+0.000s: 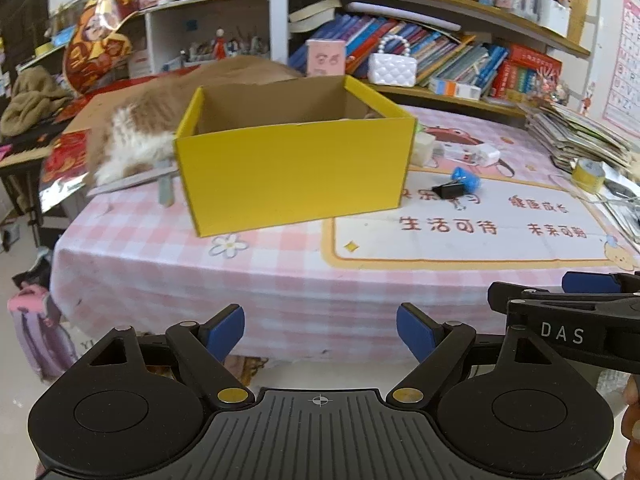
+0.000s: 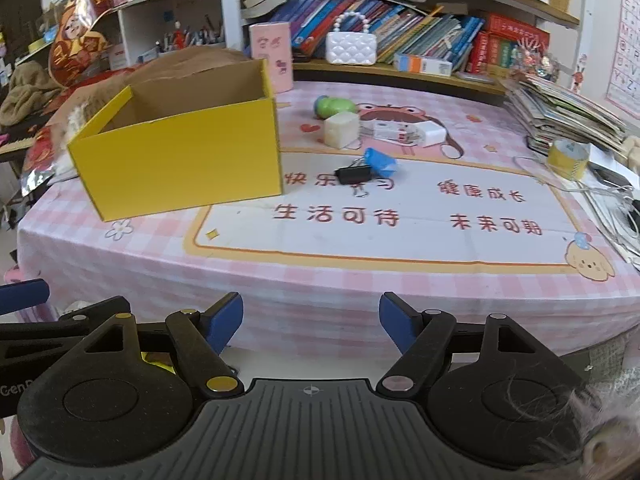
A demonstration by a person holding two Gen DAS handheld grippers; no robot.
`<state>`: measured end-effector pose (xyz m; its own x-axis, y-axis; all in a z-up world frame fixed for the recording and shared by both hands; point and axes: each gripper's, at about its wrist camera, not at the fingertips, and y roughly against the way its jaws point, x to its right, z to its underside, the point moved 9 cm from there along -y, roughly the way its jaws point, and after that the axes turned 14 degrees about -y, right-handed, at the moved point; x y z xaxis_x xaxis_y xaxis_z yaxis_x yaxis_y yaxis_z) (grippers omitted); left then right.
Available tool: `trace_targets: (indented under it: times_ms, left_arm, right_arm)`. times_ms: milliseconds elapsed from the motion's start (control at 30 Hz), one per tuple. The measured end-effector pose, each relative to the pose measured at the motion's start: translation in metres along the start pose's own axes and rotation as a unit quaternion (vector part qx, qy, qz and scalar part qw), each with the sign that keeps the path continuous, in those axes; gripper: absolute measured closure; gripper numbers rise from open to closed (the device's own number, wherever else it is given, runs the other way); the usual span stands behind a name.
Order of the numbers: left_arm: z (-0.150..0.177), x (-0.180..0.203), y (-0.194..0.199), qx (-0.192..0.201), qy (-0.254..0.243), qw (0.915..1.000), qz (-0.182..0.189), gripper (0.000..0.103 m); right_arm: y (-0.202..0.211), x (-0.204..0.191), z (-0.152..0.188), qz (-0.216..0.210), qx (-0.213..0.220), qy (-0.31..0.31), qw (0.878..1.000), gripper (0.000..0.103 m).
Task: Organize objects
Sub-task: 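Withdraw both open tools from the box toward the clip and blue bag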
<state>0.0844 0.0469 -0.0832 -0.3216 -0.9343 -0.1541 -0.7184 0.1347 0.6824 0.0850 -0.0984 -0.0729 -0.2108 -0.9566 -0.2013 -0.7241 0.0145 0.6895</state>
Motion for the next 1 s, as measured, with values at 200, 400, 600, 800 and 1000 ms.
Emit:
trace_targets:
  times_ms: [200, 400, 600, 800, 1000]
  left_arm:
    - [-0.02, 0.018, -0.013, 0.008, -0.02, 0.9997, 0.013, 0.017]
    - [-0.043, 0.04, -0.033, 0.007, -0.03, 0.9991, 0.031, 0.017]
    - [-0.063, 0.065, -0.051, 0.006, -0.048, 0.9977, 0.047, 0.017]
    - [-0.081, 0.079, -0.068, 0.001, -0.056, 0.9977, 0.039, 0.017]
    - [-0.102, 0.084, -0.085, -0.004, -0.04, 0.9989, 0.026, 0.017]
  right_arm:
    - [-0.006, 0.024, -0.014, 0.032, 0.013, -0.013, 0.999, 0.03]
    - [-0.014, 0.052, -0.033, 0.045, 0.019, -0.031, 0.998, 0.028]
    - [-0.026, 0.076, -0.048, 0.053, 0.017, -0.042, 0.998, 0.027]
    - [-0.044, 0.095, -0.068, 0.046, 0.007, -0.056, 0.997, 0.027]
    - [-0.062, 0.102, -0.094, 0.026, 0.005, -0.04, 0.999, 0.027]
